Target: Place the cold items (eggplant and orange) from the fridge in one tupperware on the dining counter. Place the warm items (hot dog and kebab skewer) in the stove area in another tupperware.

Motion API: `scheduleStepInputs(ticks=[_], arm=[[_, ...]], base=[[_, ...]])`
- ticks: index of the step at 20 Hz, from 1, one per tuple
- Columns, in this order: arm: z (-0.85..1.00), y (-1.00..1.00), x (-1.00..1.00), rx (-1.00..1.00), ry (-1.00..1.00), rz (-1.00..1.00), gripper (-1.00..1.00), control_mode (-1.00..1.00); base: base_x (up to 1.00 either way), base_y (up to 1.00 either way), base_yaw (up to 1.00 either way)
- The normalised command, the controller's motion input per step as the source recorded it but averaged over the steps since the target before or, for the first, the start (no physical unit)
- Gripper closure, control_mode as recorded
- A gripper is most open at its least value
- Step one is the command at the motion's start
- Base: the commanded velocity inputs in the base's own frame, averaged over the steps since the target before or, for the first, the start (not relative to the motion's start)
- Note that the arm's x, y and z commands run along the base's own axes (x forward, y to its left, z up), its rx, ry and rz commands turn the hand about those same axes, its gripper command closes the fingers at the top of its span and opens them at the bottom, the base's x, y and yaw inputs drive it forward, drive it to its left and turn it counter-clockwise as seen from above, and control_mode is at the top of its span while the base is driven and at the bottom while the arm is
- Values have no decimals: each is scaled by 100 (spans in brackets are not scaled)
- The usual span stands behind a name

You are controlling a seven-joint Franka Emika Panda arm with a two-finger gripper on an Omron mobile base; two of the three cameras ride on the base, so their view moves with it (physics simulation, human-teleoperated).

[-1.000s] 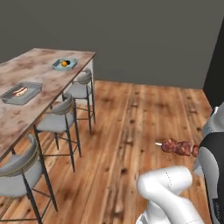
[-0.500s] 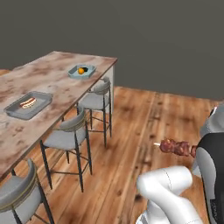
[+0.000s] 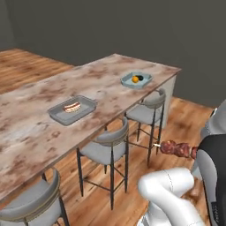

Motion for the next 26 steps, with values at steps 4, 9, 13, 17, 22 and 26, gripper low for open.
scheduleStepInputs(ticks=[4, 9, 13, 17, 22, 26], arm=[[0, 0, 0, 0, 0, 0, 100, 100], [0, 0, 0, 0, 0, 0, 100, 100], [0, 0, 0, 0, 0, 0, 100, 100], [0, 0, 0, 0, 0, 0, 100, 100], [0, 0, 3, 0, 1, 0, 100, -100], [0, -2, 70, 0, 6, -4, 100, -100]], base=[[70, 0, 53], [64, 0, 42], [76, 0, 20], [90, -3, 14], [35, 0, 0], [0, 0, 0]])
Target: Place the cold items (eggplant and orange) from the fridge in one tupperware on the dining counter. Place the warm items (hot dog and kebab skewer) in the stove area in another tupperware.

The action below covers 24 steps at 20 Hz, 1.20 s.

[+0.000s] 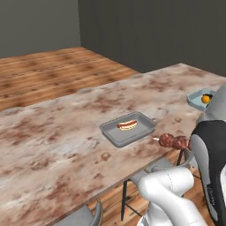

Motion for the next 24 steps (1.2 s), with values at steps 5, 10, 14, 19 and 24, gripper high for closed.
scheduleStepInputs(ticks=[5, 10, 14, 19, 24], arm=[[0, -4, 100, 0, 15, 0, 100, -100], [-26, -40, 100, 5, 1, 5, 100, -100], [-53, -40, 100, 2, -7, 10, 100, -100], [-42, -8, 100, -2, -6, 4, 100, -100], [-4, 45, 100, -15, 17, -1, 100, -100]], base=[[0, 0, 0], [0, 0, 0], [0, 0, 0], [0, 0, 0], [0, 0, 0]])
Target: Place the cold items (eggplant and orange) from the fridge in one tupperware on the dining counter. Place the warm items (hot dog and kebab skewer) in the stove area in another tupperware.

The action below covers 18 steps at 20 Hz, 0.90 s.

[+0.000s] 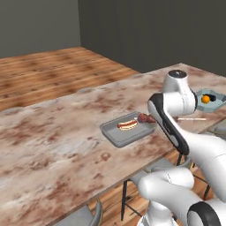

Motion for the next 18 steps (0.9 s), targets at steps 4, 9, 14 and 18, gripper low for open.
scheduleStepInputs(ticks=[4, 9, 14, 18], arm=[[-3, 44, 88, -27, 34, 9, 100, -100], [-44, 27, 85, -26, 26, 16, 100, -100], [-73, -1, 68, -9, 30, 21, 100, -100], [-83, -27, 12, 4, -5, 9, 100, -100]], base=[[0, 0, 0], [0, 0, 0], [0, 0, 0], [0, 0, 0]])
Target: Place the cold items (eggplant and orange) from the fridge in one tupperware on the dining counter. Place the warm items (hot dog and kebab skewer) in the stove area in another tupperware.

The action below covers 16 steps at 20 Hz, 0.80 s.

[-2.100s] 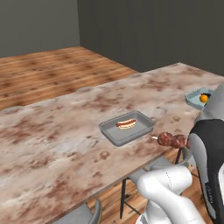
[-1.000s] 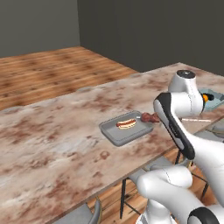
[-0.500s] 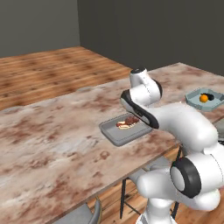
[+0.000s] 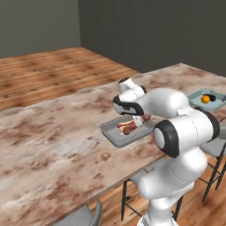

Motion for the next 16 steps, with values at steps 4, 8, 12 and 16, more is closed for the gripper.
scheduleStepInputs(ticks=[4, 8, 12, 16], arm=[[-44, -27, 8, 21, -41, 7, 100, -100], [-9, -6, 49, 19, -40, 1, 100, -100], [-15, 6, 64, 8, -20, 2, 100, -100], [0, 9, 86, 0, 0, 12, 100, -100]], base=[[0, 0, 0], [0, 0, 0], [0, 0, 0], [0, 0, 0]])
